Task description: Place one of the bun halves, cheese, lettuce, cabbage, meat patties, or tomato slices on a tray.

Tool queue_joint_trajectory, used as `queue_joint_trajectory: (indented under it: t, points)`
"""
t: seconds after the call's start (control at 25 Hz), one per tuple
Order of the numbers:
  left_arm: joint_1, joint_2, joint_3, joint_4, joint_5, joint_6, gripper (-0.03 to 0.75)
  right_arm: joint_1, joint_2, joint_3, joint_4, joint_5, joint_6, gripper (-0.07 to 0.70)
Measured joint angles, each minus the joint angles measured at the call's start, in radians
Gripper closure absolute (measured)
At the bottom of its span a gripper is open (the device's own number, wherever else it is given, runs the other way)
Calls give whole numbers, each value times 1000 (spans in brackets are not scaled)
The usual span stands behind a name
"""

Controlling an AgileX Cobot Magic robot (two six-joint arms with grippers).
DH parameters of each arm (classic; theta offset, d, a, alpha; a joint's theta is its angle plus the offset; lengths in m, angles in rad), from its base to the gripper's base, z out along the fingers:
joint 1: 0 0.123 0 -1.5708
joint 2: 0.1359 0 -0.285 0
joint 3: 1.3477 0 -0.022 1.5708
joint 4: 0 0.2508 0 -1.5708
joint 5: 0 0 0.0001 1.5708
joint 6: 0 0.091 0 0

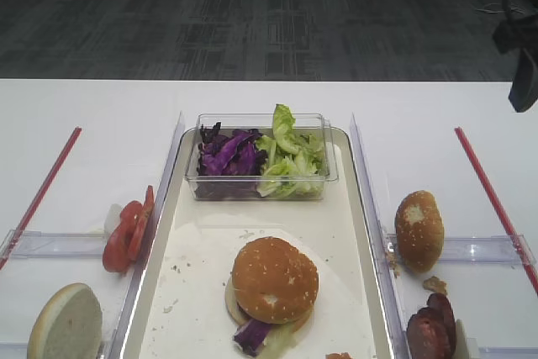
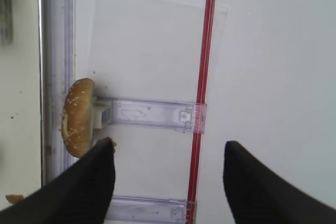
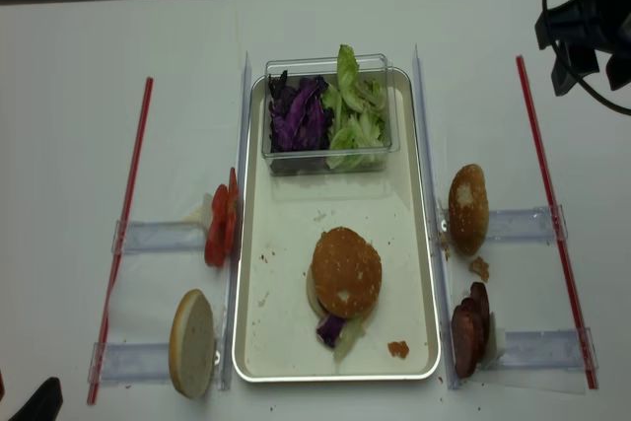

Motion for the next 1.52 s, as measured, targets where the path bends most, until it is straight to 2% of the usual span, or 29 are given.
queue_joint_trajectory:
  t: [0.32,0.72,1.52]
  points:
    - [0,0,0,0,0,0,320,0,-154,11,1,11,0,162]
    - [0,0,0,0,0,0,320,0,-366,255,-9,15,-4,162]
    - [0,0,0,0,0,0,320,0,-730,538,-10,21,-2,162]
